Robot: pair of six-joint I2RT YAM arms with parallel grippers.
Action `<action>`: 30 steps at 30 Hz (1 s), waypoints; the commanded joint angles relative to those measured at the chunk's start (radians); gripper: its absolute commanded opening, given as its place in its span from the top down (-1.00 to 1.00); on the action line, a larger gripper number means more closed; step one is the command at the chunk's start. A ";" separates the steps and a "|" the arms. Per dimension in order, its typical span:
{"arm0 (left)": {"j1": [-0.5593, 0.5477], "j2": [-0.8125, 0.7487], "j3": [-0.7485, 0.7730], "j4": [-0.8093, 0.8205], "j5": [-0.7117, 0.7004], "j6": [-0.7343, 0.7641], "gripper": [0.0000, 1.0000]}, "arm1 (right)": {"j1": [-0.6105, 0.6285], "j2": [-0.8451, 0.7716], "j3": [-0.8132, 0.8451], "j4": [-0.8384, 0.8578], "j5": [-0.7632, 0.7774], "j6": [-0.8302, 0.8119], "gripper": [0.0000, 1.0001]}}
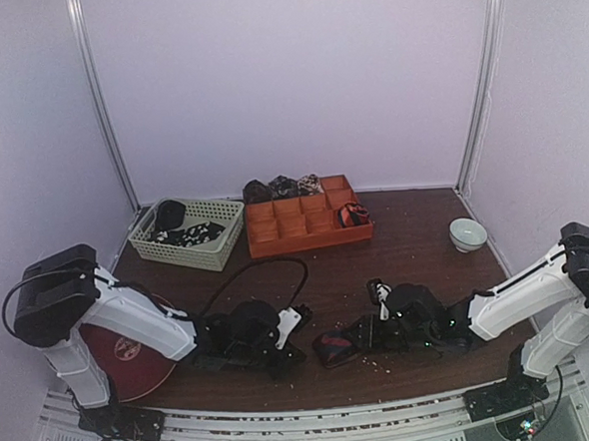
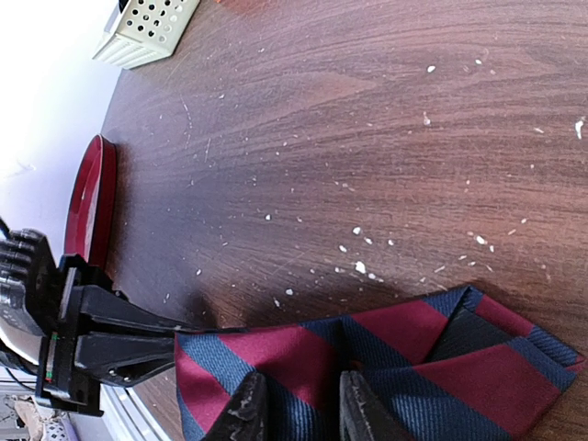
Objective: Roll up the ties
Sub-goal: Roll the tie at the center of the board.
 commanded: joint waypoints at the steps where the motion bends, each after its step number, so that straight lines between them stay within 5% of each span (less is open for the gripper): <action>1: -0.005 0.075 0.054 0.077 0.045 -0.058 0.91 | 0.001 -0.015 -0.050 -0.059 0.014 0.018 0.44; 16: -0.004 0.083 0.109 0.174 0.164 -0.082 0.91 | 0.000 -0.033 -0.070 -0.073 0.051 0.019 0.46; 30: -0.004 0.083 0.179 0.104 0.131 -0.053 0.91 | -0.001 -0.061 -0.037 -0.168 0.075 -0.059 0.52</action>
